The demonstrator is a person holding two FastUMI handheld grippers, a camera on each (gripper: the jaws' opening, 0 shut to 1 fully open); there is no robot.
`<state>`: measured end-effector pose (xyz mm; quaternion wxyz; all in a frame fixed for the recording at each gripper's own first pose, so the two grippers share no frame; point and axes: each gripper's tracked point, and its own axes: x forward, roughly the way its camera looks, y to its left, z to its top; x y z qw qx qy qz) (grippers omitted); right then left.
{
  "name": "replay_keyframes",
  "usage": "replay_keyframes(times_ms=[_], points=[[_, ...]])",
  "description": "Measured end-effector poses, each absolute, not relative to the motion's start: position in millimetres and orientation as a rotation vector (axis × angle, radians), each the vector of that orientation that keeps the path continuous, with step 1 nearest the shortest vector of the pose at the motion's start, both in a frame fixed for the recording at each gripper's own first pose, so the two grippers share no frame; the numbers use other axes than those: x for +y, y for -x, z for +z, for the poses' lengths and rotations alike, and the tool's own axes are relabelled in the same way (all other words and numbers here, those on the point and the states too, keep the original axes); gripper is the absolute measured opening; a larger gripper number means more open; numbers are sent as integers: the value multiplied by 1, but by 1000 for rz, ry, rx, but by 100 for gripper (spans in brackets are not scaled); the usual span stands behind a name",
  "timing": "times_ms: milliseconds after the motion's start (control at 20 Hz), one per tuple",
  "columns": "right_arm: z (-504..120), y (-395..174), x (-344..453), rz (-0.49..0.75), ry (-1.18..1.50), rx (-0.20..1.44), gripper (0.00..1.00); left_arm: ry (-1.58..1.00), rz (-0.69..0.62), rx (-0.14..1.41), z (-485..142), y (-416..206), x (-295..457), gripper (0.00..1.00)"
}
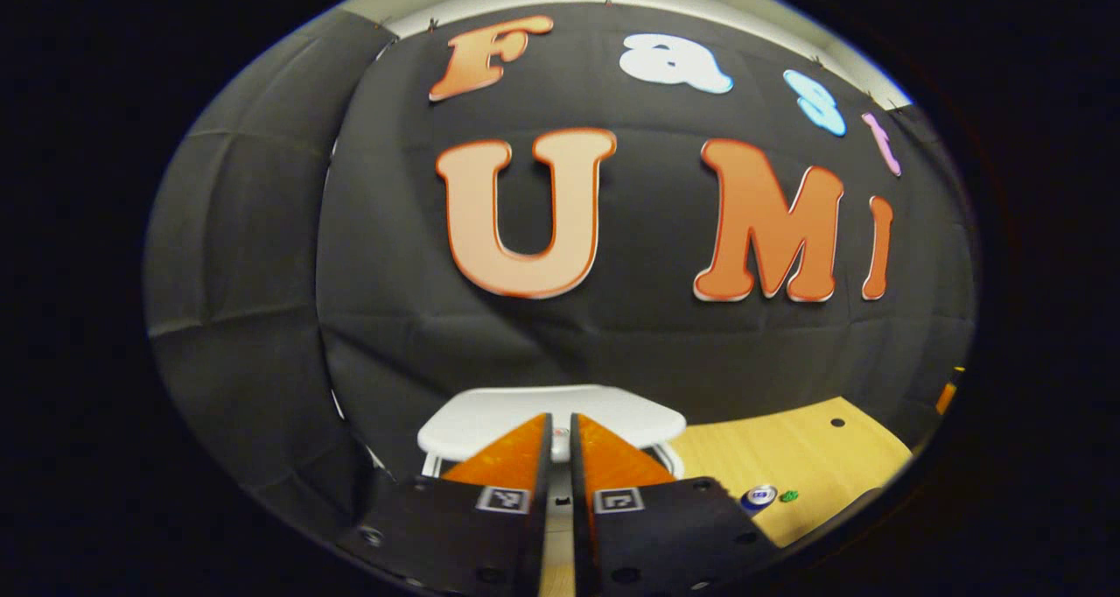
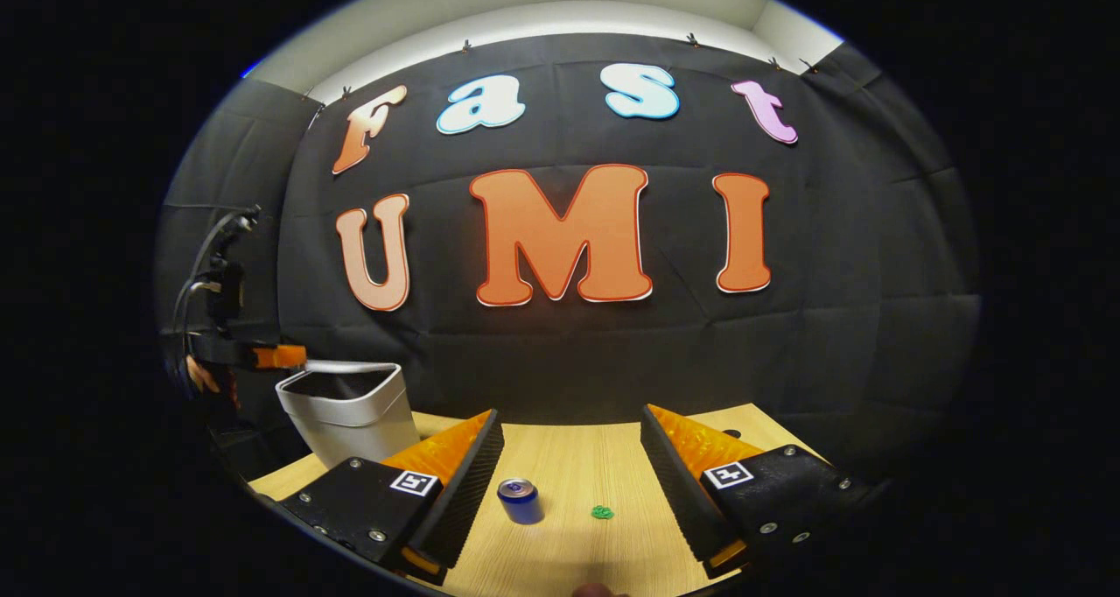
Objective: Press the lid of the desktop garbage bin to open it, pick up the crumpled paper on the desktop and throw it into the bin, then pick up the pop can on the desktop and drop it into the bin, and finally close the garbage bin lid.
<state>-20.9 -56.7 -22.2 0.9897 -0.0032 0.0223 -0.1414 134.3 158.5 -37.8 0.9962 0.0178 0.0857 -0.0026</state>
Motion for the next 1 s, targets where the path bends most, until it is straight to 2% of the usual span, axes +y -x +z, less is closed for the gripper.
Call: replay_keyframes(times_ms=[50, 100, 200, 450, 700, 1000], points=[[-24, 21, -56, -291, 8, 52, 94, -50, -23, 136, -27, -116, 148, 17], [-24, 22, -56, -302, 12, 55, 94, -60, -55, 104, -18, -106, 135, 30], [-27, 22, -56, -324, 14, 60, 94, -58, -116, 56, -3, -90, 110, 39], [-39, 26, -64, -385, 36, 85, 94, -9, -227, 13, 1, -52, 59, 99], [-69, 14, -75, -372, 68, 135, 94, 62, -269, 44, -10, -21, 23, 97], [-143, -27, -107, -254, 145, 257, 95, 49, -167, 13, 9, -3, -5, 96]])
